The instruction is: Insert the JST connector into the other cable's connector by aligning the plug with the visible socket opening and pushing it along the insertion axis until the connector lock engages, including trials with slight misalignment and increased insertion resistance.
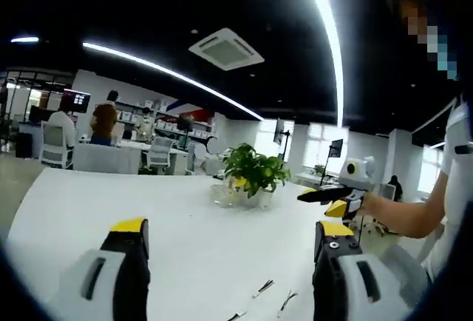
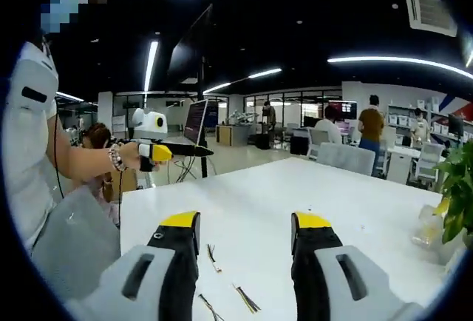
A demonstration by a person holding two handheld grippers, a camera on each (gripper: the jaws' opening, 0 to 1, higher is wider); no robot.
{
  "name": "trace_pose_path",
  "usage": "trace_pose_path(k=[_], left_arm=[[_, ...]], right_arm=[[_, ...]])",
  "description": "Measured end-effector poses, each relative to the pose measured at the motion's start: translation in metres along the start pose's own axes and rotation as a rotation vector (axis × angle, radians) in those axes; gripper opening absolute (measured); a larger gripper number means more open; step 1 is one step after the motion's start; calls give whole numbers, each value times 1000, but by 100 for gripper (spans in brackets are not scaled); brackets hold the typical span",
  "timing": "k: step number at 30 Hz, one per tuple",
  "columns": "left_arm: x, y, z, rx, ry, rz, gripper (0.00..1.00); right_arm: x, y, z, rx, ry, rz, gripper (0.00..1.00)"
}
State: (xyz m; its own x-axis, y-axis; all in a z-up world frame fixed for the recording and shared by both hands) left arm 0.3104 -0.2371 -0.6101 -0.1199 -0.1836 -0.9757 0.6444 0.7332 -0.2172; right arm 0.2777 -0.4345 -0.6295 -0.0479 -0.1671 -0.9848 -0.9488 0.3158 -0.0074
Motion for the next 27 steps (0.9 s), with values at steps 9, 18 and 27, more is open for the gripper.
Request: trace_pose_path(k=[9,18,27], left_arm=[[41,-8,10,165,108,130,81],[98,-21,20,231,277,208,73],[146,-25,23,245,396,234,71]], right_arm=[[23,2,19,-131,85,-53,40],[65,9,37,-210,246,-29,33],[110,10,51,-251,367,-11,30]])
Point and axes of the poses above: the point that each gripper's makers call its tool centre point, and the gripper's own axes: z roughly forward along the fingers, y roughly to its left, x roughly out of its underside, the point moved 1 cm from there along -z, roughly backward along the fingers, and after that the axes turned 11 degrees about -x, right-handed, at the moved point
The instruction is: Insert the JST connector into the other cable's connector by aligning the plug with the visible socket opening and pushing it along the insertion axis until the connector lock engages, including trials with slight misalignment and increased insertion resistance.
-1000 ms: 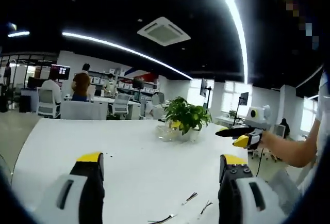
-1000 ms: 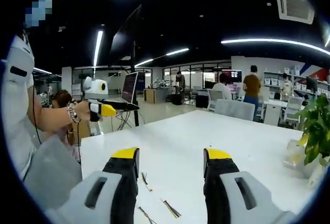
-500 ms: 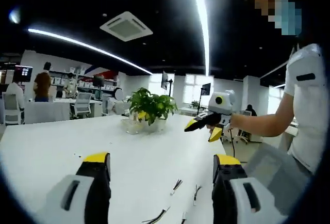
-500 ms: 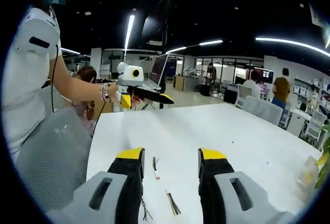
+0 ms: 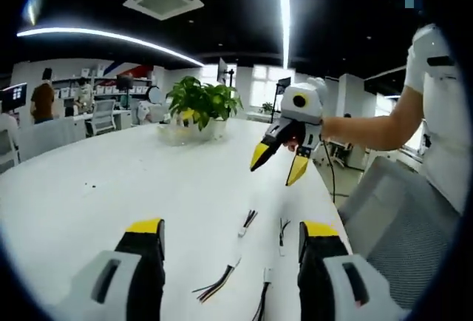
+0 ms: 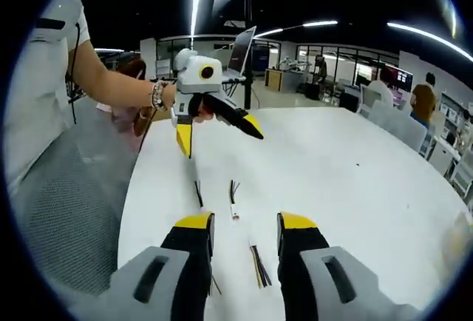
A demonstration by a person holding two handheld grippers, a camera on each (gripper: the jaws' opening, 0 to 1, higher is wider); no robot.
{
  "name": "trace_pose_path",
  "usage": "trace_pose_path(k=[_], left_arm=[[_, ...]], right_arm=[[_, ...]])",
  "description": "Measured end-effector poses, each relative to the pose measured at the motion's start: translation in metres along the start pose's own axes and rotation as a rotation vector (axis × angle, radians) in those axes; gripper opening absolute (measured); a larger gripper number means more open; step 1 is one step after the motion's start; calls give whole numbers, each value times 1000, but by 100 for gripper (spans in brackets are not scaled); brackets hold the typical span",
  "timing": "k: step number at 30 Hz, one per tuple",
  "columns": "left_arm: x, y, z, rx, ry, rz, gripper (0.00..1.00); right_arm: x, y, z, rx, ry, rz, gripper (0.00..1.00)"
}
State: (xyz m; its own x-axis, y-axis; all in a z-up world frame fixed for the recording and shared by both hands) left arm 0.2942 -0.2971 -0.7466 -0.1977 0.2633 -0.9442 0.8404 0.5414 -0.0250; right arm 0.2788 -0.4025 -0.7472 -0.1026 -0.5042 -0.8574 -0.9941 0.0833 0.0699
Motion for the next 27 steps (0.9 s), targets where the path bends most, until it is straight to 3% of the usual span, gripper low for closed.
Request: trace_pose_path(k=[6,14,20,27], left_arm=[[21,-5,13,13,66,27,66],[35,-8,31,50,79,84,55],[58,-10,41,81,133,160,41],[66,-9,44,91,126,161,30]], right_arm=[[15,0,14,-28,29,26,30],[33,-7,32,-30,60,57,28],[51,-10,46,-52,106,58,23],[62,-14,52,-56,121,69,19]])
Point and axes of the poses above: the point that each gripper's makers call its tool centre point, and the gripper's own axes: z roughly forward along the fingers, y roughly to its left, x roughly out of its underside, the point moved 1 cm from there along -z, roughly backward along the fingers, and after that the axes turned 11 degrees about -x, right-handed, at the moved point
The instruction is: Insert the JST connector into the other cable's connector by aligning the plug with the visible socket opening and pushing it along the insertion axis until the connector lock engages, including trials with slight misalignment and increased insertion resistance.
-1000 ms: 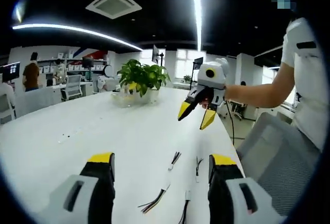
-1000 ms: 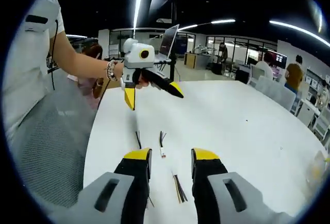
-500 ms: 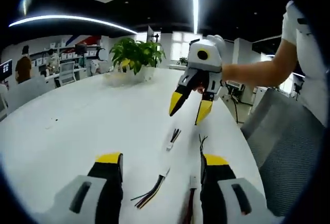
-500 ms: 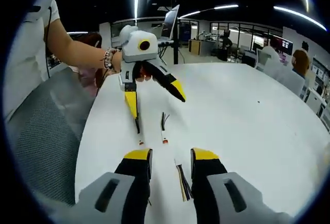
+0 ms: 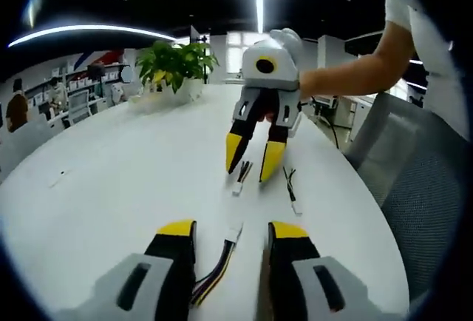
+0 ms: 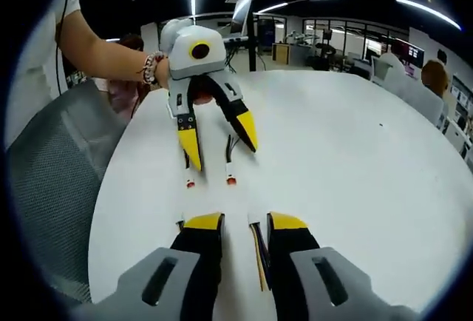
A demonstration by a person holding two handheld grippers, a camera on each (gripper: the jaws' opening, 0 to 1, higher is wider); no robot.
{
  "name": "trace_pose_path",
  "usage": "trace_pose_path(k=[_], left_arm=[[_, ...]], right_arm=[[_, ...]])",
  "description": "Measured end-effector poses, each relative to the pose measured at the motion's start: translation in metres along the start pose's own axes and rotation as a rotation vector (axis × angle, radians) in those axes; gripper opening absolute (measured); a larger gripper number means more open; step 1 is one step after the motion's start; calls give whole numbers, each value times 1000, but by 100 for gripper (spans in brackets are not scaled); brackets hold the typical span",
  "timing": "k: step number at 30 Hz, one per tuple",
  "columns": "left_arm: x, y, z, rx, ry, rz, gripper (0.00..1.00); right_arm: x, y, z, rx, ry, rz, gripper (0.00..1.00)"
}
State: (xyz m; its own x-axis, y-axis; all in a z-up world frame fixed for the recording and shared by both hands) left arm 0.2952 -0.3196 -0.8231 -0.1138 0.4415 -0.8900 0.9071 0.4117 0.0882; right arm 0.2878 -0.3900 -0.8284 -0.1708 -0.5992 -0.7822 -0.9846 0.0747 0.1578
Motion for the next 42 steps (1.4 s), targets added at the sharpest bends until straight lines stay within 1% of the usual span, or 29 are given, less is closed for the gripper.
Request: trace_pose_path(k=[2,3,4,8,10,12,14,15,16,20,25,27,32,35,38,40,42], left_arm=[[1,-1,0,-7,-22,-7,25],[1,-2,0,-5,-40,-29,23],[2,-4,1,2,-45,-41,22],[10,-6,5,-11,-19,-33,21],[11,-8,5,-6,-22,-32,17],[11,-9,6,1,-29,-21,11],[15,-7,6,-4,-14,-5,10],[12,-8,7,0,-29,-16,9],[13,-7,7,-2,-21,-14,8],[14,-7,8,-1,-27,-17,4],[13,-7,8,1,-33,-23,3],[13,-8,8,3,-35,-26,1],[12,-9,7,2,-36,-39,1],[12,-9,7,3,-34,-39,0],[11,-10,5,9,-30,-41,0],[7,-12,2,25,-43,-44,0],[3,-14,-1,38,-50,-41,0]], right_arm=[[3,-1,1,1,3,7,19],[4,-2,2,4,4,21,19],[5,-2,3,4,3,21,20],[7,-3,5,7,12,14,17],[8,-4,5,9,11,16,17],[8,-4,6,7,10,17,16],[9,-4,6,5,7,16,15],[10,-3,6,4,8,17,14],[10,-3,7,3,7,17,13],[11,-3,7,1,-6,22,11],[10,-4,7,0,-22,30,9],[10,-3,7,-4,-26,29,6],[9,-1,8,-11,-47,43,5],[9,0,8,-15,-47,31,5],[3,3,6,-28,-49,2,5],[-1,5,5,-34,-54,-9,5],[-9,7,3,-47,-73,-38,5]])
Point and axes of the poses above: the point that each gripper's makers call its tool centre point, and the gripper's own axes: z roughly forward along the fingers, y roughly to its left, x roughly out of its underside, the point moved 1 cm from there along -z, roughly backward along the fingers, and after that the axes turned 11 degrees about -x, right-handed, at the moved point
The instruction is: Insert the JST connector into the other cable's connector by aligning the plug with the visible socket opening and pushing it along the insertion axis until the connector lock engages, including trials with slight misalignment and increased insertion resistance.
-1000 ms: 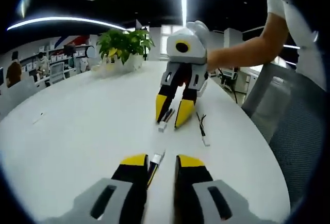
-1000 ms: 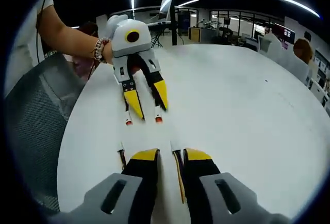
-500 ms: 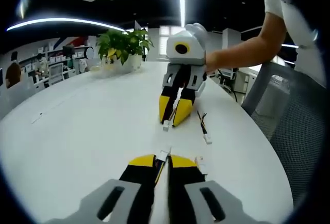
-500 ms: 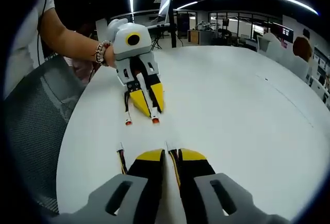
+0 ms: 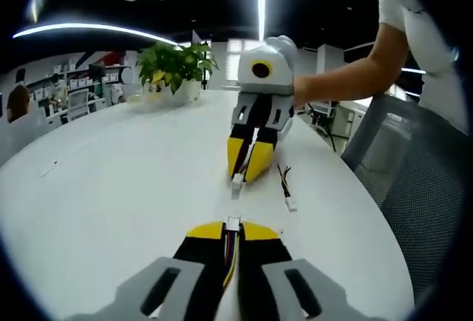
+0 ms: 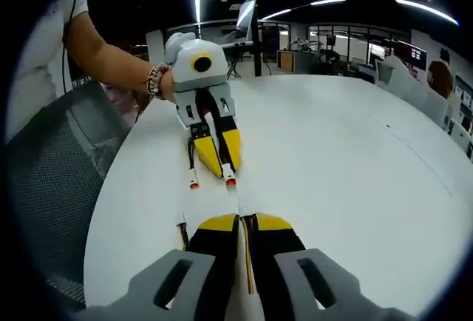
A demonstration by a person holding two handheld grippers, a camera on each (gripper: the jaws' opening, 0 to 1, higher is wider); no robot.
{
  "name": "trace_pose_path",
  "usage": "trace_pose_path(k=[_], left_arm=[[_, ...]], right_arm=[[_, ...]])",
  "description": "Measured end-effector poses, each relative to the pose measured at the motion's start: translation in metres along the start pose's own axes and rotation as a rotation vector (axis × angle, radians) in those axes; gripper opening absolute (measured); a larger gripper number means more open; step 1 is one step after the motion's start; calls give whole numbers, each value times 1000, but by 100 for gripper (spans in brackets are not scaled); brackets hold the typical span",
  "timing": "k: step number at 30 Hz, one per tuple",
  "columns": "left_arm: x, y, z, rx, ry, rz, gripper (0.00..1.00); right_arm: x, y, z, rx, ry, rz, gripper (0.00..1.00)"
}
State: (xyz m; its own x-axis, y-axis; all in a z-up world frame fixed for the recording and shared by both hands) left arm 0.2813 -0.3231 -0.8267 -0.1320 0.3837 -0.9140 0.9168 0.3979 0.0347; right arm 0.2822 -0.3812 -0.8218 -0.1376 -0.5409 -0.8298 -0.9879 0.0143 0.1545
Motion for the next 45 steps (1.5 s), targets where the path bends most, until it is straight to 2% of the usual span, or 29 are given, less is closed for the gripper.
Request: trace_pose_path(k=[9,14,23,29,45], left_arm=[[-10,-2,-10,12,-10,43,0],[-16,-6,-13,17,-23,59,0],[-16,-6,-15,14,-13,80,0],[-14,-11,-13,28,-6,94,0],[-5,-12,-9,40,37,122,0]], right_arm=[[-25,14,13,-50,4,-96,5],[-22,16,20,-65,39,-105,5],[-20,20,23,-73,62,-112,5],[-18,21,23,-77,72,-110,5],[-10,21,31,-88,160,-128,4]])
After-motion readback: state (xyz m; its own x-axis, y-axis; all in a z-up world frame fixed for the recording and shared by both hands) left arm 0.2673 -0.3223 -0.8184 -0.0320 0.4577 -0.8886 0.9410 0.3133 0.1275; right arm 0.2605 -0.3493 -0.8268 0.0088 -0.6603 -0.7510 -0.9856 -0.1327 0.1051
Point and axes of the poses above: the point that each gripper's makers call its tool centre point, and the gripper's own axes: z roughly forward along the fingers, y roughly to its left, x roughly out of its underside, the point moved 1 cm from there along -z, roughly backward along the fingers, and after that the axes turned 11 degrees about -x, right-handed, at the moved point
